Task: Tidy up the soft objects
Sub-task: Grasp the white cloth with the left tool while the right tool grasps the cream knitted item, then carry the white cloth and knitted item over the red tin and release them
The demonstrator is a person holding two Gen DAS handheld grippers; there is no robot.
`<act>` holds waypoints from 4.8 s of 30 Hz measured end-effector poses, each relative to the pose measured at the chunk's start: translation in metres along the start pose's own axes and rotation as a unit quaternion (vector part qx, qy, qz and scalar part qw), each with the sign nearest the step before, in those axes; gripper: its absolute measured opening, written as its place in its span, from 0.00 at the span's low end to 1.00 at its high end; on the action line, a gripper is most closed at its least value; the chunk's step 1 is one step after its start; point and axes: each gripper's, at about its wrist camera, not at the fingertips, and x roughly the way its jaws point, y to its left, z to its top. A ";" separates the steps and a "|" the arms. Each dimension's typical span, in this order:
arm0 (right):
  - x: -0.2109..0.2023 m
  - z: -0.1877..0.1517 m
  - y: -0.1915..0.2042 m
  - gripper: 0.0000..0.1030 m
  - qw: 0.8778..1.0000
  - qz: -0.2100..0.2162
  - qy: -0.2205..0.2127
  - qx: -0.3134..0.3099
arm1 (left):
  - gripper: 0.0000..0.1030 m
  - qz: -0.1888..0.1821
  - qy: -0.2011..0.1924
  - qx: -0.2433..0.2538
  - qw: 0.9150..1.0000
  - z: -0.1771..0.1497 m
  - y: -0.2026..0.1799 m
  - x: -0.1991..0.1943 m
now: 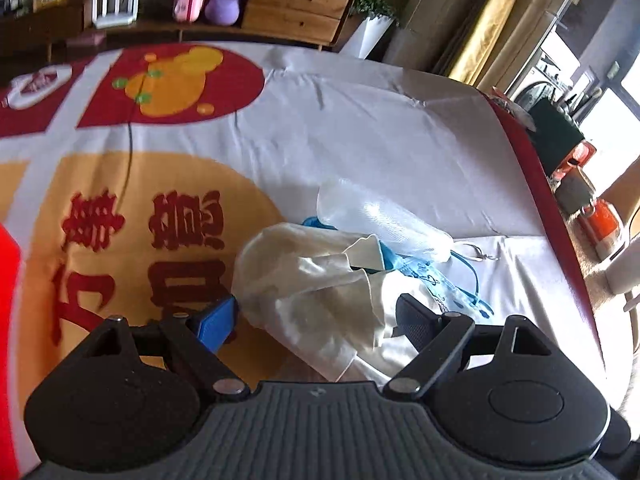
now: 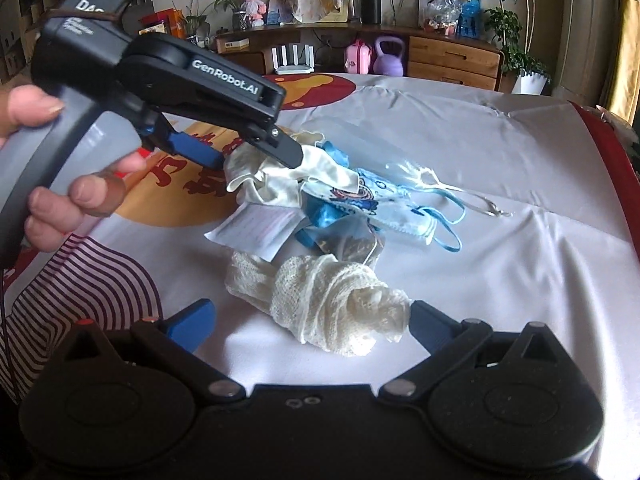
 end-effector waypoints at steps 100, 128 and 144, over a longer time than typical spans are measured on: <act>-0.005 0.143 0.251 0.39 0.988 0.058 -0.029 -0.142 | 0.13 0.180 -0.116 -0.044 0.976 -0.044 0.203 -0.275; 0.131 0.163 0.288 0.43 0.976 0.029 0.052 -0.210 | 0.13 0.213 -0.040 -0.038 0.975 -0.028 0.259 -0.174; 0.130 0.160 0.283 0.61 0.976 0.046 0.058 -0.204 | 0.14 0.197 -0.024 -0.069 0.978 -0.036 0.267 -0.170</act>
